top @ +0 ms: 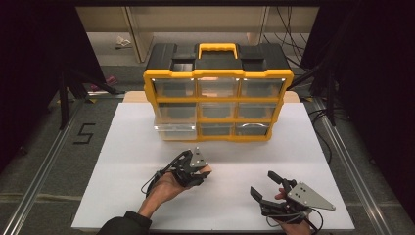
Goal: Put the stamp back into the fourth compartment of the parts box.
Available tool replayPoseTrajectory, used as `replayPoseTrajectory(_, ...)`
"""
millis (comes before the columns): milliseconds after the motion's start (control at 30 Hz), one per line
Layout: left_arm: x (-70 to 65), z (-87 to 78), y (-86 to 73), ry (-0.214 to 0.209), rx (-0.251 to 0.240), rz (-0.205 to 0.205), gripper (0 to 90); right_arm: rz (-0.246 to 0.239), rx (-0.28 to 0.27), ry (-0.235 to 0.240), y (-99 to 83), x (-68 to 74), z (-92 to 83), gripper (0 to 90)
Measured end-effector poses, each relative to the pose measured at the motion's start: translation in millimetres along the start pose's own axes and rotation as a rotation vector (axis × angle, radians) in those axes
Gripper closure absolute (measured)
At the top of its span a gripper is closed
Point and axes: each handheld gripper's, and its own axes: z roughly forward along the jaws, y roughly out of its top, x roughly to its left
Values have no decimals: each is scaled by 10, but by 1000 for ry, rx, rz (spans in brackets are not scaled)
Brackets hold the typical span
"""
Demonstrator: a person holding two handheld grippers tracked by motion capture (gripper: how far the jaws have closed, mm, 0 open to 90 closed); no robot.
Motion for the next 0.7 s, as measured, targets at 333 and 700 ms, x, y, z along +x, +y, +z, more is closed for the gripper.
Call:
replayPoseTrajectory(333, -4, -74, 24, 4, -18, 3, 662, -2, 0, -1, 2, 3, -3, 210)
replayPoseTrajectory(700, -6, -153, 49, 11, -40, 9, 662, -6, -1, 2, 3, 6, -2, 211)
